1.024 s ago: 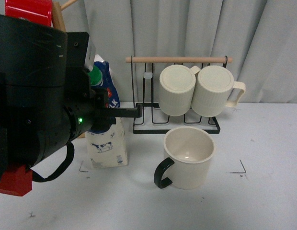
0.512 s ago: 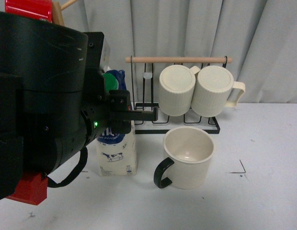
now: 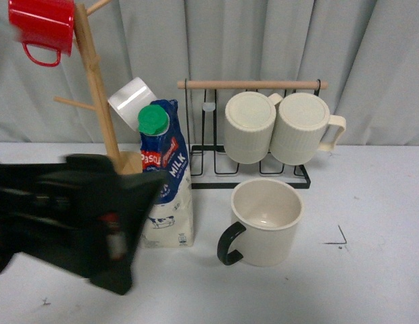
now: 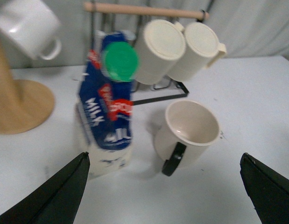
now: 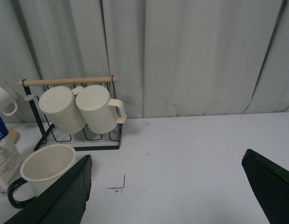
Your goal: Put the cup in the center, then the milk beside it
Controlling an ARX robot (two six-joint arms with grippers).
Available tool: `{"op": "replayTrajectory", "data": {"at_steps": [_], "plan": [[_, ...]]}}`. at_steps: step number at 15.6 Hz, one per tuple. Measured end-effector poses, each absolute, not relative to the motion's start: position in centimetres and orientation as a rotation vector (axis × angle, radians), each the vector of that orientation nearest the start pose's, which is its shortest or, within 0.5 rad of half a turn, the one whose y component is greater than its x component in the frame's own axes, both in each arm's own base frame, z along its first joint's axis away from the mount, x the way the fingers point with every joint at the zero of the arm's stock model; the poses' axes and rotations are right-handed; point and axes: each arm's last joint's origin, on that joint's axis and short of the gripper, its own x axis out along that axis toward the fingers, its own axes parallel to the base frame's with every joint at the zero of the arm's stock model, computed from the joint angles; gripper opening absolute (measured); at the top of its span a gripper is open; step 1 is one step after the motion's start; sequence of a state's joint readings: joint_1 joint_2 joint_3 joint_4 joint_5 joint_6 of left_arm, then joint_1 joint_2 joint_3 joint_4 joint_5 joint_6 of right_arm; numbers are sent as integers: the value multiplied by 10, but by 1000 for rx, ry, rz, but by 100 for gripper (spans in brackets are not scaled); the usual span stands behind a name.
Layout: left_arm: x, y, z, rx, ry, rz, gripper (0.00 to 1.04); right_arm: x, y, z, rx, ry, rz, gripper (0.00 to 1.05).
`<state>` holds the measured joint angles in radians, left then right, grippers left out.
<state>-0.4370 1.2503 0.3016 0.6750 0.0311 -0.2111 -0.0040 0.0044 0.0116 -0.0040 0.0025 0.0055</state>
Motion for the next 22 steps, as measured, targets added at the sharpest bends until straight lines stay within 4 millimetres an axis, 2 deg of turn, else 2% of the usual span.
{"op": "replayTrajectory", "data": {"at_steps": [1, 2, 3, 4, 6, 7, 9, 15, 16, 22], "plan": [[197, -93, 166, -143, 168, -339, 91, 97, 0, 167, 6, -4, -6, 98], [193, -86, 161, -87, 77, -183, 79, 97, 0, 167, 5, -4, 2, 98], [185, -73, 153, -44, 71, -72, 70, 97, 0, 167, 5, -2, -3, 98], [178, -58, 155, -26, 53, 0, 59, 97, 0, 167, 6, -2, -3, 98], [167, -42, 164, -20, 5, 5, 33, 97, 0, 167, 6, -4, -2, 98], [161, -35, 160, -10, 30, 4, 21, 97, 0, 167, 6, -4, -2, 98], [152, -26, 162, -12, 17, 1, 2, 97, 0, 167, 6, -4, -3, 98], [132, -8, 167, -15, 0, -10, 2, 97, 0, 167, 6, -3, -2, 98], [129, 0, 168, -15, -4, 10, 2, 97, 0, 167, 5, -4, -2, 98], [116, 0, 170, -14, -11, -1, 2, 97, 0, 167, 5, -4, -2, 98]]}}
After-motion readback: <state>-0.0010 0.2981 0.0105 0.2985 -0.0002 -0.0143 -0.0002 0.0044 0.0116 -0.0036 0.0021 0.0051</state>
